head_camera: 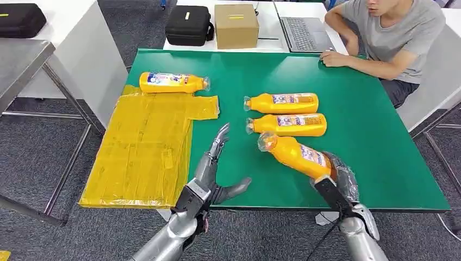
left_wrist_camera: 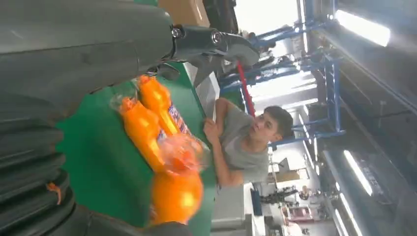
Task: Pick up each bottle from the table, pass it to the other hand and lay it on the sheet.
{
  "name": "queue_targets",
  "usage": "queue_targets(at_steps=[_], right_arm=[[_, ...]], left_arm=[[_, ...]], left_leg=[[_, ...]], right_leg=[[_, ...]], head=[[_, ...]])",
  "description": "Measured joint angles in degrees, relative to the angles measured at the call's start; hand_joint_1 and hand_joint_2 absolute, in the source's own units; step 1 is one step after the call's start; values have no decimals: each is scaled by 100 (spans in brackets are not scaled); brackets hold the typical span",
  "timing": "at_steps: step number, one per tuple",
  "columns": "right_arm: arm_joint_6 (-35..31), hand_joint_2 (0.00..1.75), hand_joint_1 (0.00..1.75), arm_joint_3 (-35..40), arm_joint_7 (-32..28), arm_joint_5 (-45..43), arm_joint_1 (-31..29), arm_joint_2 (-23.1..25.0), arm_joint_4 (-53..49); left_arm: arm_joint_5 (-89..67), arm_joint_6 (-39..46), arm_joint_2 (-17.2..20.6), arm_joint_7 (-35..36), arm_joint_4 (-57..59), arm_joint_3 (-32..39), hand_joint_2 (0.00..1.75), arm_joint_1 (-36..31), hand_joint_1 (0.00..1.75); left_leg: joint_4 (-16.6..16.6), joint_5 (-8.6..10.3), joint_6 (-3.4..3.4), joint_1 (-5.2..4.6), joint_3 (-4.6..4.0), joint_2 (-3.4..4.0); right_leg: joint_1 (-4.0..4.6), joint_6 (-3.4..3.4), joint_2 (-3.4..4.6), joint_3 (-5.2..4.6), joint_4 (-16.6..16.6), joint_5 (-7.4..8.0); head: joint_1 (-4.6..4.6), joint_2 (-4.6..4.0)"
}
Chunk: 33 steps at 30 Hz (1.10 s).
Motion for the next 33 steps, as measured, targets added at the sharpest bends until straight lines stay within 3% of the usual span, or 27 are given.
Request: queue_targets(at_steps=[19, 33], right_arm=[[-315, 175, 175, 0, -48, -1396, 376, 144, -470], [-470, 175, 175, 404, -48, -2092, 461, 216, -990]], left_arm=[[105, 446, -66, -26, 61, -94, 175, -52, 0], [341, 216, -83, -26, 61, -151, 175, -60, 0]], left_leg=[[0, 0, 0, -2, -23, 0], [0, 0, 1, -2, -24, 0]], right_leg=[[-1, 0, -2, -24, 0, 0], [-1, 0, -2, -25, 1, 0]], head=[[0, 0], [0, 0]])
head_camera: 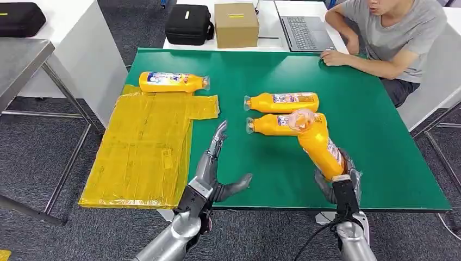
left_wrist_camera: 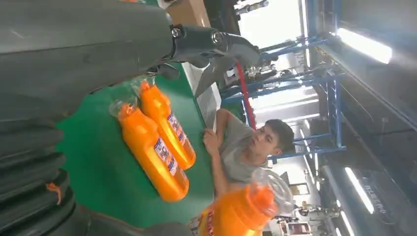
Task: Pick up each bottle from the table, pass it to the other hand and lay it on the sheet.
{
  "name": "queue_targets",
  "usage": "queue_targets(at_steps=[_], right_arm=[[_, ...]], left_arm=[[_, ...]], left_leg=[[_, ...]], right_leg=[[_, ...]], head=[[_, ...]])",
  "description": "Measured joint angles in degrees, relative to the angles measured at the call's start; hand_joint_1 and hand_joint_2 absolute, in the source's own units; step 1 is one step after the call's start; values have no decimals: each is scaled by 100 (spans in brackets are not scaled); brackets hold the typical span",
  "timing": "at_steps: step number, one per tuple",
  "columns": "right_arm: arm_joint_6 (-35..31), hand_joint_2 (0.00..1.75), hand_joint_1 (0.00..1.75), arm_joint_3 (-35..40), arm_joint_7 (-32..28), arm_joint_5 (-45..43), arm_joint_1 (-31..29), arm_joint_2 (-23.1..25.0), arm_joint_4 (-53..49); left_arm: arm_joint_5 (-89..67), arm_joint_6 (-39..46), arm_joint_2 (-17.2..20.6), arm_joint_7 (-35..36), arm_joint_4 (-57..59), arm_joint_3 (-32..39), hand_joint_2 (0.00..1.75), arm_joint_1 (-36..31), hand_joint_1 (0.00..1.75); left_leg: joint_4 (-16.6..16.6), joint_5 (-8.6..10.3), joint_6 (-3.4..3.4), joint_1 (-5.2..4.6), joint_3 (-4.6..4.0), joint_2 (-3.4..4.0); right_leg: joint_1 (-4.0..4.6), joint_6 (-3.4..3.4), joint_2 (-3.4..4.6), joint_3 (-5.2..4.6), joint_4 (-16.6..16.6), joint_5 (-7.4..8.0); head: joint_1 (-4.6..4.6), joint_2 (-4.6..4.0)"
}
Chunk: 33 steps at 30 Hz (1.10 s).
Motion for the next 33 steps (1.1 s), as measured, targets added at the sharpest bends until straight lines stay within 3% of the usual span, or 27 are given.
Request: queue_targets(at_steps=[3, 10, 15, 33], right_arm=[[-147, 175, 175, 92, 0, -92, 18, 7, -164], [-1474, 175, 175, 624, -2, 162, -25, 0, -389], [-1925, 175, 175, 1034, -2, 223, -95, 44, -448], [-1987, 175, 175, 1458, -2, 1024, -252, 502, -352]], left_arm=[[114, -238, 0, 2, 22, -20, 175, -11, 0], [446, -760, -57, 136, 297, -168, 175, -32, 0], [769, -968, -160, 354, 474, -254, 175, -33, 0], [1359, -1064, -243, 507, 872, -522, 175, -175, 0]], left_leg=[[0, 0, 0, 0, 0, -1], [0, 0, 0, 0, -1, 1], [0, 1, 1, 0, -1, 0], [0, 2, 1, 0, -2, -1]], right_leg=[[0, 0, -1, 0, 0, 0], [0, 0, 0, 0, 0, 0], [0, 0, -1, 0, 0, 0], [0, 0, -4, -1, 1, 0]], head=[[0, 0], [0, 0], [0, 0], [0, 0]])
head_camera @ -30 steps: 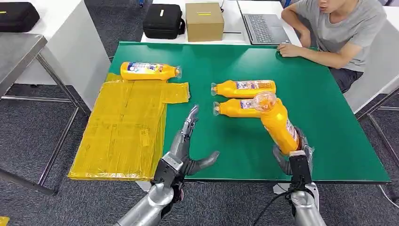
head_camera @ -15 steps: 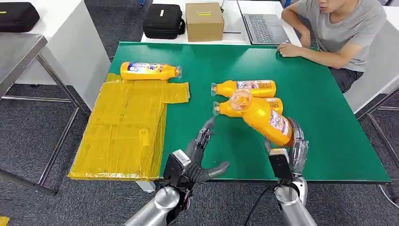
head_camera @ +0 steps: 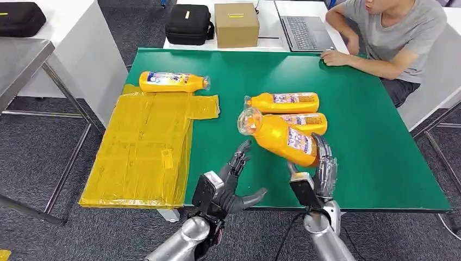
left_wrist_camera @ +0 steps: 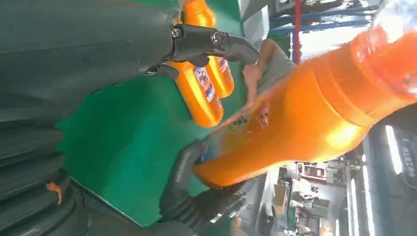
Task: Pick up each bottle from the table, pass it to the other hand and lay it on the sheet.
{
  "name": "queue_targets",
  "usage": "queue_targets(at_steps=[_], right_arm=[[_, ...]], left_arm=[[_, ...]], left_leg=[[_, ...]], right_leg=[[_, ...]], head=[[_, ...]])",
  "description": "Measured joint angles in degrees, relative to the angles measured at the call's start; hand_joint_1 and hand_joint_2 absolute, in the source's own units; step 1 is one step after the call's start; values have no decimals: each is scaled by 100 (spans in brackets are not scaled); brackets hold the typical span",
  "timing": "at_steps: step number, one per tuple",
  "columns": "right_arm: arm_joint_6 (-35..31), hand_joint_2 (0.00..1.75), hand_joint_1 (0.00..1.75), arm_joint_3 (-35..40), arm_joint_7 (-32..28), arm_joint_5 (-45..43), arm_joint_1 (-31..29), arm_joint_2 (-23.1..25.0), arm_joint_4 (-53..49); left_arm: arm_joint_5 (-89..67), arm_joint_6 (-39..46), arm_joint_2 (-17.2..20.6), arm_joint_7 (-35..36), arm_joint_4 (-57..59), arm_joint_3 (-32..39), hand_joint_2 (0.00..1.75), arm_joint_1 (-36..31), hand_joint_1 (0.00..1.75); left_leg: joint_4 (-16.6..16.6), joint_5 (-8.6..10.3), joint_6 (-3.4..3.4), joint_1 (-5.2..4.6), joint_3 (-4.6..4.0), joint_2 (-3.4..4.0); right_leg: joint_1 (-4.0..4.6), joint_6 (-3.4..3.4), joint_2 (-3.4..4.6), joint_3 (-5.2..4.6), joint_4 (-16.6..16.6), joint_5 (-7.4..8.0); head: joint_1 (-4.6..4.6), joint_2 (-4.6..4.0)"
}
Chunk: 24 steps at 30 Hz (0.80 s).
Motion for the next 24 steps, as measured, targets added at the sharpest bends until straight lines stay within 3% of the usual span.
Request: queue_targets(at_steps=[10, 24], right_arm=[[-48, 175, 175, -227, 2, 1424, 17, 470, 206], [-50, 175, 175, -284, 2, 1387, 86, 888, 415]], left_arm=[[501, 188, -41, 83, 79, -50, 175, -107, 0], [582, 597, -81, -81, 88, -52, 175, -173, 0]], left_leg=[[0, 3, -4, 2, 0, 0], [0, 3, -4, 2, -1, 0]], right_leg=[[1, -1, 0, -4, 2, 0], [1, -1, 0, -4, 2, 0]], head=[[0, 0], [0, 0]])
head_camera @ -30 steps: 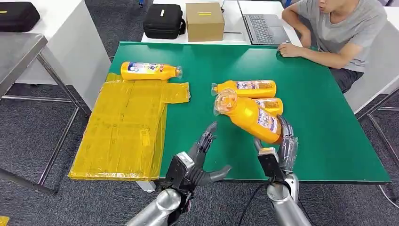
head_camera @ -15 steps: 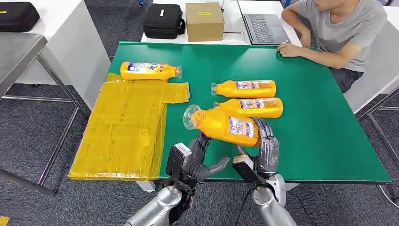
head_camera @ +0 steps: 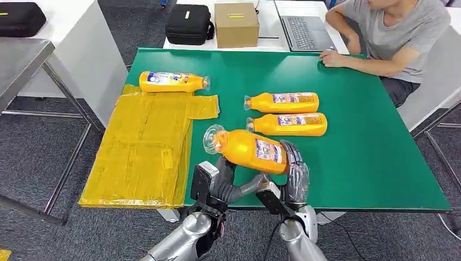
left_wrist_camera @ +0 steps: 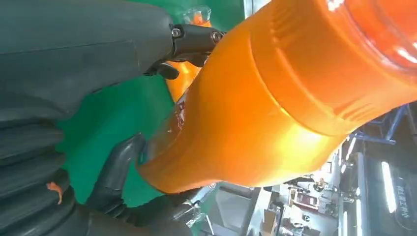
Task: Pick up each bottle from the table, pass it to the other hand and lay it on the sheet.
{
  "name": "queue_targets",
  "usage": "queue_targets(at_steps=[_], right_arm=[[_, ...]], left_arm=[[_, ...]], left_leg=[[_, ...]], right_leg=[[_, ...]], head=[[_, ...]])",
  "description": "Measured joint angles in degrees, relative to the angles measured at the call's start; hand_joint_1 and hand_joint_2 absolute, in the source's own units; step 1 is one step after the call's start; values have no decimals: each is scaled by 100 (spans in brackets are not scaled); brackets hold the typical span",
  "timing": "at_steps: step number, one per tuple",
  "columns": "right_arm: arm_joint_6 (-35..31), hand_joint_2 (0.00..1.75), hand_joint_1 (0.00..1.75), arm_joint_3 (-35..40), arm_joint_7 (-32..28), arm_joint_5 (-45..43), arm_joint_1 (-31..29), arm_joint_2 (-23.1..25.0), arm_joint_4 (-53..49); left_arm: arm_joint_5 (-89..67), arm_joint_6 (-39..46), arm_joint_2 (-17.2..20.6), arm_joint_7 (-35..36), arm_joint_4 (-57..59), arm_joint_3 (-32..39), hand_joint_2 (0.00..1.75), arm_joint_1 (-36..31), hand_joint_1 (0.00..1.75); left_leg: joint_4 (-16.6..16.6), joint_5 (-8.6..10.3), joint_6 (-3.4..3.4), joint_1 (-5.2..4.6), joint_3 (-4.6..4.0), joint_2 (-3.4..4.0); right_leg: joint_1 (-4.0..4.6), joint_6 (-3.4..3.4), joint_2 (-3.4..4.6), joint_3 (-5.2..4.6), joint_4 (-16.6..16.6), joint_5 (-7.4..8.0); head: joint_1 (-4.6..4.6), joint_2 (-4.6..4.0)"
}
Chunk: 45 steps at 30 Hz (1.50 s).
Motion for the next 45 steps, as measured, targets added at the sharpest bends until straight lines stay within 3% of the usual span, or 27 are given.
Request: queue_targets(at_steps=[14, 29, 30, 31, 32, 33, 36, 37, 38, 39, 40, 45], right_arm=[[0, 175, 175, -26, 0, 260, -2, 247, 175], [0, 175, 175, -120, 0, 553, -8, 713, 122], [0, 175, 175, -136, 0, 575, -8, 728, 122], [0, 175, 175, -149, 0, 588, -6, 739, 123], [0, 175, 175, -155, 0, 597, -6, 750, 125], [0, 175, 175, -159, 0, 612, -6, 763, 125], [0, 175, 175, -175, 2, 608, -6, 791, 144], [0, 175, 147, -177, 2, 575, -8, 794, 155], [0, 175, 133, -175, 2, 546, -10, 796, 170], [0, 175, 28, -173, 2, 533, -12, 796, 186], [0, 175, 0, -170, 0, 496, -14, 796, 203], [0, 175, 0, -142, -7, 262, -14, 807, 324]], left_arm=[[57, 210, -20, 2, -2, -4, 175, -17, 0], [1372, 1235, -59, 20, -164, -520, 175, -306, 0], [1436, 1241, -61, 2, -164, -555, 175, -327, 10], [1504, 1241, -66, -9, -166, -581, 175, -344, 145], [1548, 1239, -68, -11, -166, -601, 175, -357, 154], [1594, 1237, -70, -13, -166, -621, 175, -374, 175], [1676, 1226, -74, -33, -197, -669, 175, -391, 175], [1724, 1228, -74, -61, -201, -673, 175, -397, 175], [1768, 1235, -74, -89, -201, -675, 175, -401, 175], [1810, 1242, -74, -112, -201, -680, 175, -401, 175], [1873, 1246, -74, -133, -201, -684, 175, -402, 175], [2118, 1316, -76, -236, -199, -756, 175, -448, 175]], left_leg=[[0, 0, 0, 0, 0, 0], [0, 1, 0, 0, 0, 0], [0, 1, 0, 0, 0, 0], [0, 1, 0, 0, 0, -1], [0, 1, 0, 0, 0, -1], [0, 1, 0, 0, 0, 0], [0, 1, 0, 0, 0, 0], [0, 1, 0, 0, 0, 0], [0, 1, 0, 0, 0, 0], [0, 1, 0, 0, 0, 0], [0, 1, 0, 0, 0, 0], [0, 1, 0, 0, 0, -1]], right_leg=[[0, 0, 1, 0, 0, 0], [0, 0, 0, 0, 1, 0], [0, 0, 0, 0, 1, 0], [0, 0, 0, 0, 1, 0], [0, 0, 0, 0, 1, 0], [0, 0, 0, 0, 1, 0], [0, 0, 1, 0, 1, 0], [0, 0, 1, 0, 1, 0], [0, 0, 0, 0, 1, 0], [0, 0, 0, 0, 1, 0], [0, 0, 0, 0, 1, 0], [0, 0, 0, 0, 1, 0]], head=[[0, 0], [2, 0], [0, -2], [2, 0], [2, 0], [0, 0], [2, 0], [0, 0], [2, 0], [0, 0], [2, 0], [0, 0]])
